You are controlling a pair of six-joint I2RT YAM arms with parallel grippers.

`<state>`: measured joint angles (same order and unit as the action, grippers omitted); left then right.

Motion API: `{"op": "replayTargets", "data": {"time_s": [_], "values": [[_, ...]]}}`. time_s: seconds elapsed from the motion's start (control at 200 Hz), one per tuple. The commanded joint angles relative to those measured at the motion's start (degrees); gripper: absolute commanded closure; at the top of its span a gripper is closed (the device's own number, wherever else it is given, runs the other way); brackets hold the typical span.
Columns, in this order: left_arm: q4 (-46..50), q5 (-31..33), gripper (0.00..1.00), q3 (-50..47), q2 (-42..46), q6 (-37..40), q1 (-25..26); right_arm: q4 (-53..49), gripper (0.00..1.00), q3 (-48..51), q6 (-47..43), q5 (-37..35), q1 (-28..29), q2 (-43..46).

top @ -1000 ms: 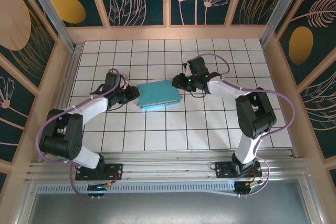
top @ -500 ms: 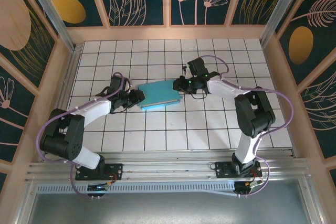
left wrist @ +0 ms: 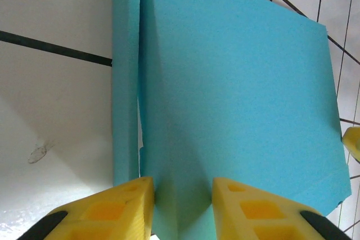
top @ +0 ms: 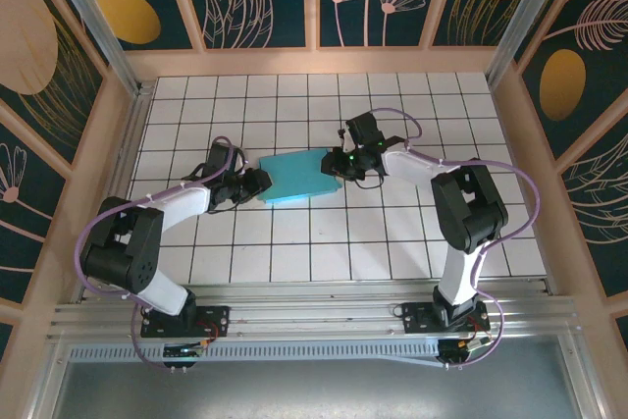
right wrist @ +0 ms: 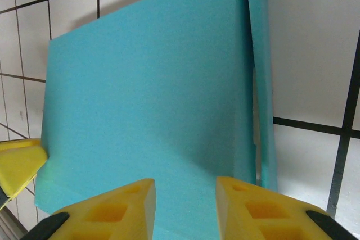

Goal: Fold the paper box

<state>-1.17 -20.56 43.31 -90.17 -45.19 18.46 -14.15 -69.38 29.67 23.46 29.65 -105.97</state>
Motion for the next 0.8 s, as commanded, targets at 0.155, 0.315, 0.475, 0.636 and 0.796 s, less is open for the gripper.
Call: {"op": "replayTargets", "data": {"time_s": [0.155, 0.315, 0.475, 0.636, 0.796], "values": [[-3.7, -1.4, 0.74, 0.4, -2.5, -1.5, 0.5, -0.4, 0.66, -1.8, -0.1, 0.9, 1.0, -1.5], [-4.0, -1.3, 0.75, 0.4, -3.1, -1.4, 0.4, -0.7, 0.66, -2.4, -0.2, 0.6, 1.0, 0.2], [-2.5, -0.6, 0.74, 0.2, -2.2, -0.5, 0.4, -2.0, 0.66, -2.7, -1.5, -3.9, 0.9, 1.4], [1.5, 1.8, 0.67, 2.2, 1.2, 2.1, 0.5, -2.6, 0.66, -4.2, -2.6, -7.3, 0.7, 1.4], [7.4, 7.6, 0.56, 5.0, 2.8, 5.4, 0.4, -4.3, 0.63, -5.7, -4.5, -13.4, 0.6, 0.3]]}}
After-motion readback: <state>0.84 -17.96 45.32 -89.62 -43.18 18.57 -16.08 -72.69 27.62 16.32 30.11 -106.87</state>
